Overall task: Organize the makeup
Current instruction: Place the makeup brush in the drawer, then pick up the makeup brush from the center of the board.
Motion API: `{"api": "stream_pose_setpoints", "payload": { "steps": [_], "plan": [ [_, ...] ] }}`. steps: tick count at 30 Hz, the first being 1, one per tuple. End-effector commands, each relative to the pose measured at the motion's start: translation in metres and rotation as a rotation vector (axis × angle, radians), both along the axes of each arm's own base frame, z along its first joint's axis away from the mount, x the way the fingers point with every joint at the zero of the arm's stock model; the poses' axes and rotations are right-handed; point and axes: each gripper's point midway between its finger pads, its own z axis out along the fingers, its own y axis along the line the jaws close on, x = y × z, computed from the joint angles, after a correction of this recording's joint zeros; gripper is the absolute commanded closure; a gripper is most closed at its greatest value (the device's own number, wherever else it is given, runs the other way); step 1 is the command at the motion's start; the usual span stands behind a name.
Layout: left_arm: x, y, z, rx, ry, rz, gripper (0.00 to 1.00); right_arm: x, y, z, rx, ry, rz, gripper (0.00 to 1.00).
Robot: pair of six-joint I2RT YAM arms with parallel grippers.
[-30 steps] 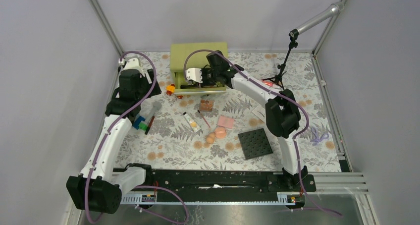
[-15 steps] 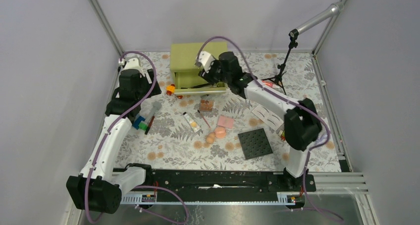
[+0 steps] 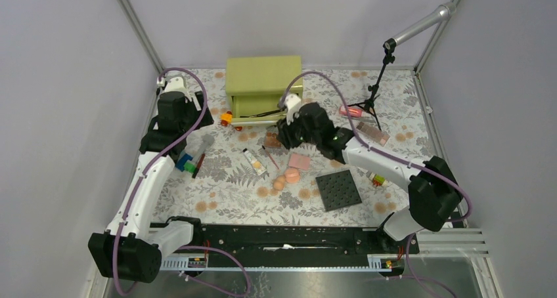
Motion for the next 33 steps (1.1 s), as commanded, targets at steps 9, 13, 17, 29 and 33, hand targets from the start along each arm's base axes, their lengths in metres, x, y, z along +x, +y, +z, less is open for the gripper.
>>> {"api": "stream_pose_setpoints", "payload": {
  "steps": [9,13,17,29,33],
  "plan": [
    [0.005,0.003,0.004,-0.003,-0.025,0.009,0.21,-0.035,0.007,-0.08,-0.162,0.125,-0.049,0.58],
    [0.005,0.003,0.003,-0.001,-0.024,0.01,0.21,-0.035,0.026,-0.103,-0.208,0.141,-0.048,0.58],
    [0.005,0.003,0.003,0.0,-0.023,0.013,0.21,-0.034,0.039,-0.123,-0.268,0.124,-0.065,0.57],
    [0.005,0.003,0.003,0.002,-0.023,0.012,0.21,-0.024,0.042,-0.16,-0.392,0.104,-0.06,0.57],
    [0.005,0.004,0.003,0.003,-0.023,0.014,0.21,-0.024,0.044,-0.167,-0.411,0.117,-0.056,0.57]
  ]
}}
